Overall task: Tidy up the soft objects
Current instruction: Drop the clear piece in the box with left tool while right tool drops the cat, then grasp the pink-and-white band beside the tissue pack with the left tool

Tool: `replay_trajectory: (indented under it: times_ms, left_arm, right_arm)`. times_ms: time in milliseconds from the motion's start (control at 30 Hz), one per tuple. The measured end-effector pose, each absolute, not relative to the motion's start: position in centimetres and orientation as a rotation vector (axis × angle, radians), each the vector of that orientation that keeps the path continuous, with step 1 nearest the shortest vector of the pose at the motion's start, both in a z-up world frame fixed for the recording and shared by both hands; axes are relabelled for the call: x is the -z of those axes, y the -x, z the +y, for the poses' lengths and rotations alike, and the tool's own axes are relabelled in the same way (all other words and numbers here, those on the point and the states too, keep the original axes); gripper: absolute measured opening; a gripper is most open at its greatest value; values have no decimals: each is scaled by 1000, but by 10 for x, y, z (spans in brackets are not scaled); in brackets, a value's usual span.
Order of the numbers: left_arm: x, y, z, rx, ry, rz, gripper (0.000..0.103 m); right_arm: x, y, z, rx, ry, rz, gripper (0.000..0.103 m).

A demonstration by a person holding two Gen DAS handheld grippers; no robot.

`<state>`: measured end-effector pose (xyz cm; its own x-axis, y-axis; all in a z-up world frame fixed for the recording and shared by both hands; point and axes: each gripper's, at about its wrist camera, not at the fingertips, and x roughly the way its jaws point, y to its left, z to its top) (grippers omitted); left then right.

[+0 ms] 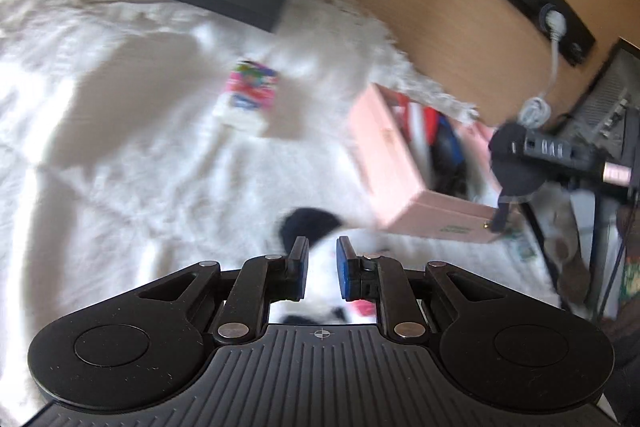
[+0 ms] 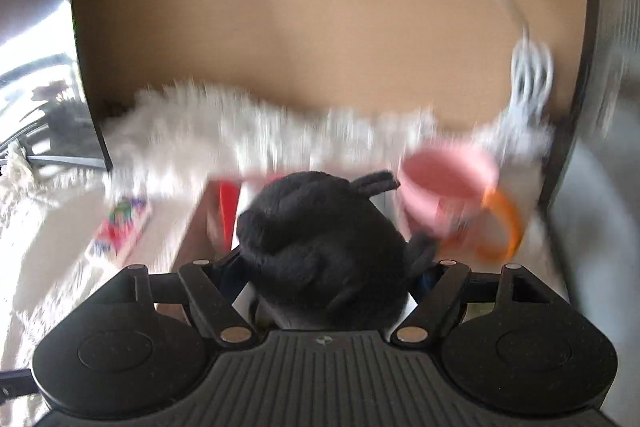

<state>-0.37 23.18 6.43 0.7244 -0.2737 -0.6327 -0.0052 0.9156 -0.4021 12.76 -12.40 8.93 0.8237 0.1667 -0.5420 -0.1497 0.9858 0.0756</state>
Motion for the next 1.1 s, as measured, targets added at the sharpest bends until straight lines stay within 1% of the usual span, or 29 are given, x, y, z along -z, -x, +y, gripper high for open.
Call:
replay_trajectory:
  times_ms: [67,233,367,533,700,833,933,967,1100]
  left_arm:
    - [-59,4,246,120,415,768,16]
    - [-45,-6,261,89,425,811,17]
    - [-46,-26,258,115,375,808,17]
    - [-55,-79,254,110,257,767,17]
    - [-57,-148,250,41,104,717,17]
    - [-54,-190,242,-9,11,715,17]
    - [-41,-210,231,9,-33,761,18]
    - [-35,-214,228,18,-51,776,20]
    - [-28,-214,213,61,-135,741,20]
  right_arm:
    - [-69,-130,-120,-163,-72,649,78]
    - [-42,-94,-101,-151,29,627,78]
    - [-40,-68,-87,-150,121,601,78]
    - [-51,-35,-73,-141,173,552,78]
    - [-48,-17,-56,-175,200,597,78]
    - [-39,-12,-47,-166,187,652,78]
    - [-34,-8,-46,-144,173,676,78]
    - [-32,-8,-46,-137,170,685,78]
    - [-25,-9,-48,-106,181,715,78]
